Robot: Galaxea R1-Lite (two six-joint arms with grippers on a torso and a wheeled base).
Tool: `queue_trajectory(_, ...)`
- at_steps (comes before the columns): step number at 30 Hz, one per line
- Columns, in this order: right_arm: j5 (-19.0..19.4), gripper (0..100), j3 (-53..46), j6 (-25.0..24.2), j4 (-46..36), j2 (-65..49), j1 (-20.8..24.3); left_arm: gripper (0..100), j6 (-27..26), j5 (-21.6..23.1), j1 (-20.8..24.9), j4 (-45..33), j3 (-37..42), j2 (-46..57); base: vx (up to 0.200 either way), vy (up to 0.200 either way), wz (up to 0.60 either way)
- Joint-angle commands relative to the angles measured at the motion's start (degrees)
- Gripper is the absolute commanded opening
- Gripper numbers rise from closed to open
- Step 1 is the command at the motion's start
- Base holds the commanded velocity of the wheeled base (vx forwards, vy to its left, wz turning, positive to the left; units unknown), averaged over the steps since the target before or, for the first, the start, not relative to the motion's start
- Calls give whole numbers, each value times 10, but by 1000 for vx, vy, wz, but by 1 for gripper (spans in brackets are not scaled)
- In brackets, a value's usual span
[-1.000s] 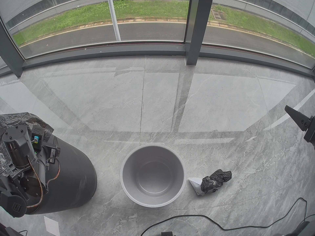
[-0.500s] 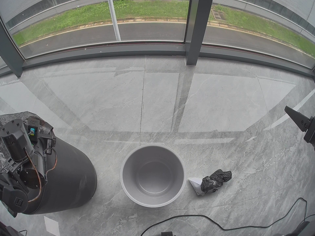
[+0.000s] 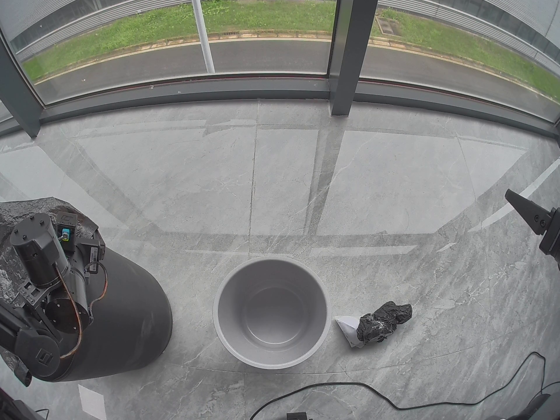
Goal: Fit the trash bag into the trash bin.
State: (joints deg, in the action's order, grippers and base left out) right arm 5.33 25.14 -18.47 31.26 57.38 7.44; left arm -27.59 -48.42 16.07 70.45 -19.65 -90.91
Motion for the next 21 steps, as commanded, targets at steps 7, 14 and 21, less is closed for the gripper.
queue_trajectory(7, 1, 100, -5, 0, 0, 2, 0, 0, 3, 0, -6, 18, 2, -7, 0, 0, 0)
queue_trajectory(14, 0, 100, -6, 0, 0, 1, 0, 0, 3, 0, -14, 21, 6, -7, 0, 0, 0)
queue_trajectory(21, 2, 100, -4, -1, 1, -1, 1, 0, 9, 4, -18, 69, 11, 3, 0, 0, 0)
